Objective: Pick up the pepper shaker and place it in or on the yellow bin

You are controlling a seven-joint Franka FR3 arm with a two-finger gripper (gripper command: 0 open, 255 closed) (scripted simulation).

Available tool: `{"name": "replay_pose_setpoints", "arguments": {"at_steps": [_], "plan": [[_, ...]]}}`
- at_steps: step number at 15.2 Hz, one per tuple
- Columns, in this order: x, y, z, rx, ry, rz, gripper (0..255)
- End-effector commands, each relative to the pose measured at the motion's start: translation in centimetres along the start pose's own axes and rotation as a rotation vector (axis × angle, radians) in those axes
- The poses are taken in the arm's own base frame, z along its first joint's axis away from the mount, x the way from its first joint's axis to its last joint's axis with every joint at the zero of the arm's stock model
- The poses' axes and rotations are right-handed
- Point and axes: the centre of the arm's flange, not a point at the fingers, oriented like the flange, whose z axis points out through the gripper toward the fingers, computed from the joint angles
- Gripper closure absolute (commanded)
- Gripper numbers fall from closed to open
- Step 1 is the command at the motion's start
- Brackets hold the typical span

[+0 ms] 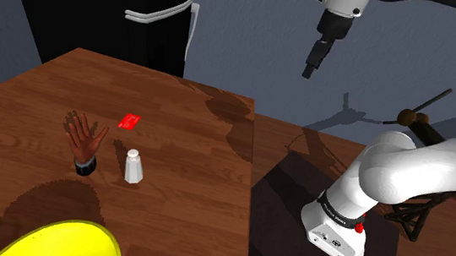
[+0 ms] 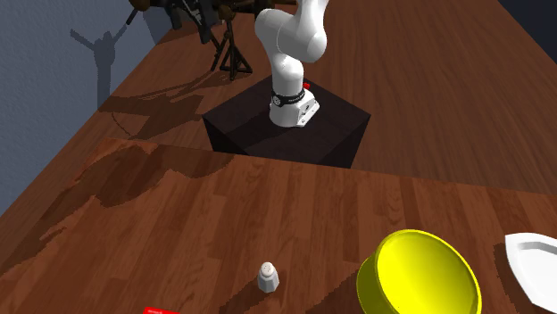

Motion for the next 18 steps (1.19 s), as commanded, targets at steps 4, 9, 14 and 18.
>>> {"name": "replay_pose_setpoints", "arguments": {"at_steps": [4, 9, 14, 18], "plan": [[1.7, -3.1, 1.6, -0.001, 0.013, -0.003, 0], [4.5, -8.3, 4.2, -0.002, 0.034, -0.009, 0], [7.4, -13.5, 6.8, -0.003, 0.055, -0.015, 0], [9.7, -17.6, 8.8, -0.004, 0.072, -0.019, 0]]}}
